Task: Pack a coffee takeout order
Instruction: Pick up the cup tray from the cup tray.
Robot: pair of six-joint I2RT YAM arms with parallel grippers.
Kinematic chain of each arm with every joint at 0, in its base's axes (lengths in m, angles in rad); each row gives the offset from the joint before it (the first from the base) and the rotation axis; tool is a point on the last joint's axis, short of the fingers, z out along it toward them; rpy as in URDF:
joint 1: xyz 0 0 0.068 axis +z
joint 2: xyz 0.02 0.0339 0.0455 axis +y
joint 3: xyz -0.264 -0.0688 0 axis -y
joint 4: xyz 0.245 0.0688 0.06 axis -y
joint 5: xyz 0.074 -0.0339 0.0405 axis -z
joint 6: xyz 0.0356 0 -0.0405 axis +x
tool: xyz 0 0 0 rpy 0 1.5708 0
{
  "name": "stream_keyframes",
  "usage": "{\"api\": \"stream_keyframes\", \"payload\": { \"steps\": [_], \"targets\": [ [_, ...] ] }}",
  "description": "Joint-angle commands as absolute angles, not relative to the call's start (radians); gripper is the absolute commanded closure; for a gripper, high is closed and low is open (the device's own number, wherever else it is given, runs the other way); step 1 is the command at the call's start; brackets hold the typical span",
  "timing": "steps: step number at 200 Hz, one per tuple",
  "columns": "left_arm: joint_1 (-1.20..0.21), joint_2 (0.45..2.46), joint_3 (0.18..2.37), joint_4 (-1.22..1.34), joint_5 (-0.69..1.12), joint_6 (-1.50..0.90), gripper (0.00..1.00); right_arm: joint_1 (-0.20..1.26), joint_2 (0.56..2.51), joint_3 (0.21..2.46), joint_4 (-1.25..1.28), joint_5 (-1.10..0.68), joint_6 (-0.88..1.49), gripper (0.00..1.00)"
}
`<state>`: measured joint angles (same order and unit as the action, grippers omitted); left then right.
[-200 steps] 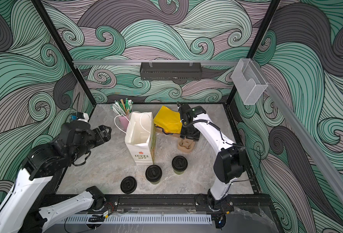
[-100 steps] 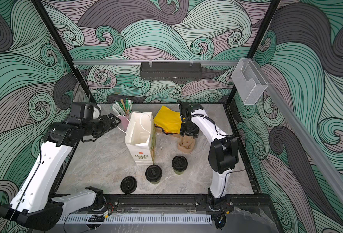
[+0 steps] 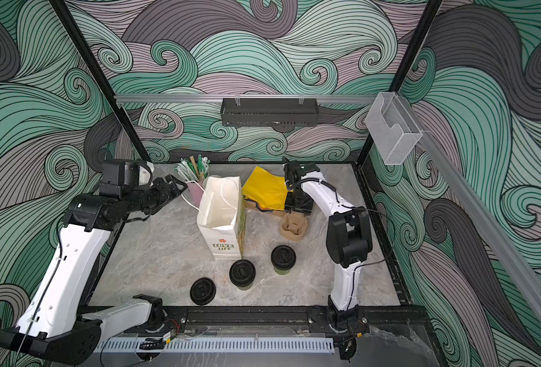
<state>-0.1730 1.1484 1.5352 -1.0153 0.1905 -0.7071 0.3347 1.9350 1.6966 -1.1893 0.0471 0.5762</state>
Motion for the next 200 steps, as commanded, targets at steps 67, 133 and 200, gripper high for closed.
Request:
{"api": "stream_keyframes", "payload": {
  "steps": [67,133,200],
  "targets": [
    [-0.145,1.135,1.52,-0.978,0.206,-0.729,0.19,0.302,2.015,1.697,-1.128,0.064,0.576,0.46],
    [-0.139,1.131,1.513,-0.965,0.214,-0.736,0.2,0.297,2.018,1.688,-1.118,0.067,0.58,0.49],
    [-0.137,1.119,1.49,-0.946,0.23,-0.751,0.2,0.296,2.023,1.677,-1.108,0.057,0.584,0.53]
  ]
}}
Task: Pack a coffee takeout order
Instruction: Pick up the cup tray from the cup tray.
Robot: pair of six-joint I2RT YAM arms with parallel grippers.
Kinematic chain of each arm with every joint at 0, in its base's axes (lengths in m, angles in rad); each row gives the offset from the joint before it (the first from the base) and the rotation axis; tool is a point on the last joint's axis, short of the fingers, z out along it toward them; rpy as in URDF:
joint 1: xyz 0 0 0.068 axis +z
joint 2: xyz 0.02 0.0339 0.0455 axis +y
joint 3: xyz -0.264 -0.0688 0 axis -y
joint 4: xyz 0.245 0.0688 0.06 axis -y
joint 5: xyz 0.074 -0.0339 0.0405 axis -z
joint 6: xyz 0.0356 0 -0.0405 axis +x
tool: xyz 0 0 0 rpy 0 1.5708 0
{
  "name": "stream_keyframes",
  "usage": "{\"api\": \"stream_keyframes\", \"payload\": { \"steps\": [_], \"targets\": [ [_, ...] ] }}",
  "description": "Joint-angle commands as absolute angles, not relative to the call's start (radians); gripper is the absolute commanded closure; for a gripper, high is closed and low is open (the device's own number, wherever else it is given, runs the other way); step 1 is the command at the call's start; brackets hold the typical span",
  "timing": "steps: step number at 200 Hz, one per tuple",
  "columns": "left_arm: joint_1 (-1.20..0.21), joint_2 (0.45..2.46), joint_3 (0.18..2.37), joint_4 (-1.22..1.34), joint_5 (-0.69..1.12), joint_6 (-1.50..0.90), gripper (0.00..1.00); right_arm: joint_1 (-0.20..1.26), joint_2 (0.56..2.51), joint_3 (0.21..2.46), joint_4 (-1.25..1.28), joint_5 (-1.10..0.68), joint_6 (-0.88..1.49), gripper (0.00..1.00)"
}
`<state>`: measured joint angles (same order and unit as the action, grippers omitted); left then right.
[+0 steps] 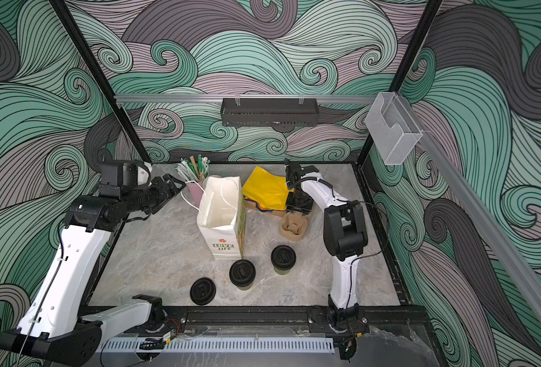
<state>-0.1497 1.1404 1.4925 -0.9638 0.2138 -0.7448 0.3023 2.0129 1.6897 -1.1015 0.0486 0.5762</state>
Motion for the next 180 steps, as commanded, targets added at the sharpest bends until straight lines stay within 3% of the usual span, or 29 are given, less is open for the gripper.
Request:
{"api": "stream_keyframes", "payload": {
  "steps": [1,73,119,180],
  "targets": [
    [-0.137,1.119,1.491,-0.946,0.23,-0.751,0.2,0.296,2.023,1.677,-1.108,0.058,0.584,0.53],
    [-0.133,1.117,1.484,-0.935,0.245,-0.756,0.21,0.296,2.027,1.673,-1.108,0.058,0.586,0.59],
    [-0.13,1.12,1.483,-0.936,0.258,-0.751,0.21,0.296,2.008,1.671,-1.109,0.056,0.581,0.69],
    [-0.129,1.121,1.486,-0.934,0.298,-0.726,0.21,0.296,1.957,1.658,-1.126,0.046,0.575,0.71]
  ]
}}
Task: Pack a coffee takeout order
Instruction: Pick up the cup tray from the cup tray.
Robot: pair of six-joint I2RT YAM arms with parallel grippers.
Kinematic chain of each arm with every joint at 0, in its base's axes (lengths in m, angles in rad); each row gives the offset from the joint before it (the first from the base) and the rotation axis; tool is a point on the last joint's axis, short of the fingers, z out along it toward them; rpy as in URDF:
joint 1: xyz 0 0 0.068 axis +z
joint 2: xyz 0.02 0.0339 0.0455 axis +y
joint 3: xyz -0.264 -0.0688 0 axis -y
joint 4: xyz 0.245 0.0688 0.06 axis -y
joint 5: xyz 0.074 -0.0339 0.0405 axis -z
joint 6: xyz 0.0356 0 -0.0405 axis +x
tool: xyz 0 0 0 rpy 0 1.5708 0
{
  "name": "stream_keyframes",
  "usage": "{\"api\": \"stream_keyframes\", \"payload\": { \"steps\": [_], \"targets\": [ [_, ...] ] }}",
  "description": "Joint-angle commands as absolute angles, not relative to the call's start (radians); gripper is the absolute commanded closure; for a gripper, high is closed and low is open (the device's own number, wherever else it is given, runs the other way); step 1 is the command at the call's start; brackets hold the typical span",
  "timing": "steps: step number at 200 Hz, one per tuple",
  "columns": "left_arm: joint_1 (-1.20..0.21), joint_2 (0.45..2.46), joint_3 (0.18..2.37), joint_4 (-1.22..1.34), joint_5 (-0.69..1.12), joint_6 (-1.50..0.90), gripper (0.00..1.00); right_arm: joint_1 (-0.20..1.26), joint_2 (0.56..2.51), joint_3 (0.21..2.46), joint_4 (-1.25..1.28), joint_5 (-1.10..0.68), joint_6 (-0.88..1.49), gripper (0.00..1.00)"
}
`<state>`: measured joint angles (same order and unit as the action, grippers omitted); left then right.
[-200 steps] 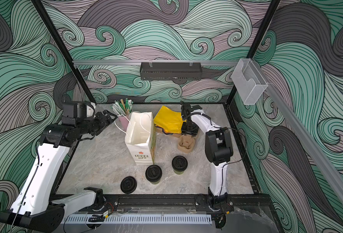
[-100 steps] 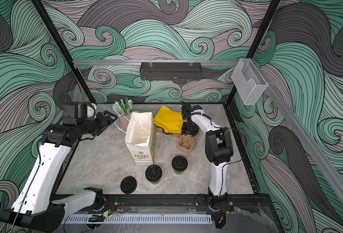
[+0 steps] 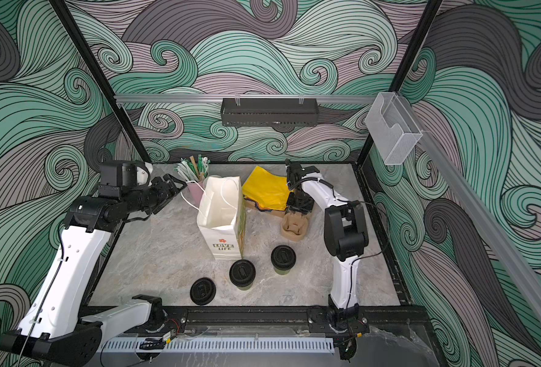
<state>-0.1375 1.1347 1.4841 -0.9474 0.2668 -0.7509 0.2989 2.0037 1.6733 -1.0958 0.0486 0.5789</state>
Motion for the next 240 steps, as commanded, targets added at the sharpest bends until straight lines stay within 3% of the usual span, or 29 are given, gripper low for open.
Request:
{"api": "stream_keyframes", "payload": {
  "steps": [1,153,240],
  "targets": [
    [-0.129,1.121,1.486,-0.935,0.299,-0.725,0.21,0.296,1.956,1.658,-1.127,0.046,0.576,0.71],
    [-0.12,1.167,1.546,-0.979,0.36,-0.631,0.19,0.296,1.747,1.773,-1.383,0.052,0.522,0.71],
    [-0.118,1.278,1.63,-1.068,0.412,-0.561,0.16,0.336,1.533,1.806,-1.574,-0.062,0.512,0.71]
  ]
}}
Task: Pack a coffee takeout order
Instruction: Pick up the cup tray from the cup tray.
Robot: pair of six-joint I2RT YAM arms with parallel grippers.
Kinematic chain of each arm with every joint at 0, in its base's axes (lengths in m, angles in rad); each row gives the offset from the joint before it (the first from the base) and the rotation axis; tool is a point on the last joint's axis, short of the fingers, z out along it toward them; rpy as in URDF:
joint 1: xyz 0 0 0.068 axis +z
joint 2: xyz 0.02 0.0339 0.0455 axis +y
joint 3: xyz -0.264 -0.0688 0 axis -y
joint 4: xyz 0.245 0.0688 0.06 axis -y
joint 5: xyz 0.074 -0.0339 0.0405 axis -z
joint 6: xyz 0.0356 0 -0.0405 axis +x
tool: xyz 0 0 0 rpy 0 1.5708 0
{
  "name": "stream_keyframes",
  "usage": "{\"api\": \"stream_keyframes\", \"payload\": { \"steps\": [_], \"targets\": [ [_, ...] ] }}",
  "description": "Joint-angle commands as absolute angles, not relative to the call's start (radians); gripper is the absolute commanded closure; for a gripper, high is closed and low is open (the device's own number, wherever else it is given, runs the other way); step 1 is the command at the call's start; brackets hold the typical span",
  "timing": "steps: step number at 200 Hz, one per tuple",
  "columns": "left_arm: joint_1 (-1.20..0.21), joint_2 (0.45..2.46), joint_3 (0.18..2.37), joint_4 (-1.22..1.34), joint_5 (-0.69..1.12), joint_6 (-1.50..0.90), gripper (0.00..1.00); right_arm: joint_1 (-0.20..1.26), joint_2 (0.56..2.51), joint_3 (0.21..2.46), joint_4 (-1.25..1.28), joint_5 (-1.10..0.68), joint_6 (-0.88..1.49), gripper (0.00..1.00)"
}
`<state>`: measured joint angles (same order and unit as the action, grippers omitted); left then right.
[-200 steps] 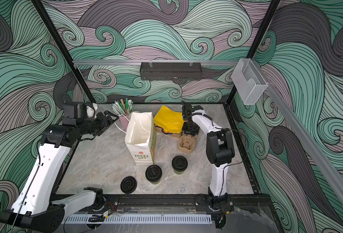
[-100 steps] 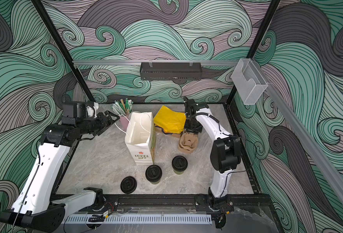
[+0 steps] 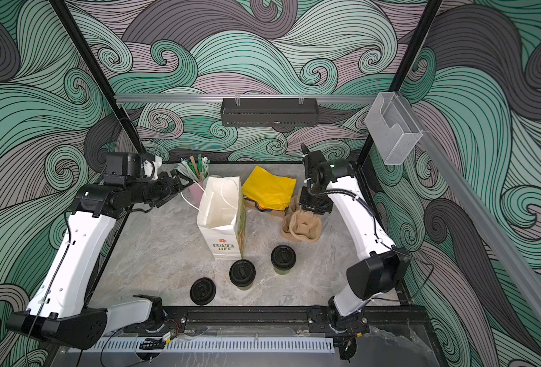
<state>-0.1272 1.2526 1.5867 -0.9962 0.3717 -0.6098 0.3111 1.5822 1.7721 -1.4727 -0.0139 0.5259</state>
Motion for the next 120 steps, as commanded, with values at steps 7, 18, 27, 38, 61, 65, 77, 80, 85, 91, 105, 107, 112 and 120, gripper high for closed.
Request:
{"api": "stream_keyframes", "payload": {
  "steps": [7,18,27,38,61,65,77,80,85,91,105,107,112,120],
  "targets": [
    [-0.118,1.282,1.631,-1.077,0.414,-0.554,0.16,0.347,1.517,1.815,-1.59,-0.069,0.51,0.71],
    [-0.118,1.284,1.625,-1.085,0.413,-0.543,0.18,0.364,1.497,1.828,-1.609,-0.087,0.509,0.71],
    [-0.118,1.284,1.619,-1.09,0.413,-0.536,0.2,0.378,1.48,1.837,-1.622,-0.095,0.522,0.71],
    [-0.118,1.285,1.614,-1.088,0.424,-0.533,0.26,0.404,1.463,1.849,-1.624,-0.108,0.542,0.71],
    [-0.118,1.286,1.607,-1.082,0.444,-0.531,0.39,0.457,1.445,1.886,-1.627,-0.128,0.583,0.71],
    [-0.118,1.284,1.605,-1.078,0.447,-0.531,0.42,0.467,1.444,1.894,-1.626,-0.128,0.589,0.71],
    [-0.118,1.281,1.597,-1.071,0.455,-0.537,0.52,0.495,1.445,1.919,-1.626,-0.133,0.604,0.71],
    [-0.118,1.279,1.596,-1.067,0.461,-0.537,0.55,0.502,1.446,1.927,-1.627,-0.135,0.606,0.71],
    [-0.118,1.277,1.593,-1.065,0.467,-0.54,0.59,0.515,1.447,1.94,-1.627,-0.137,0.611,0.71],
    [-0.12,1.274,1.59,-1.064,0.469,-0.542,0.63,0.531,1.451,1.955,-1.627,-0.139,0.616,0.71],
    [-0.12,1.265,1.578,-1.055,0.468,-0.548,0.7,0.567,1.46,1.993,-1.626,-0.144,0.625,0.71],
    [-0.12,1.263,1.575,-1.055,0.468,-0.548,0.71,0.574,1.461,2.0,-1.628,-0.145,0.626,0.71],
    [-0.12,1.258,1.569,-1.048,0.468,-0.55,0.73,0.588,1.467,2.014,-1.626,-0.145,0.629,0.71],
    [-0.12,1.251,1.557,-1.037,0.468,-0.557,0.77,0.607,1.475,2.039,-1.625,-0.15,0.634,0.71]
  ]
}}
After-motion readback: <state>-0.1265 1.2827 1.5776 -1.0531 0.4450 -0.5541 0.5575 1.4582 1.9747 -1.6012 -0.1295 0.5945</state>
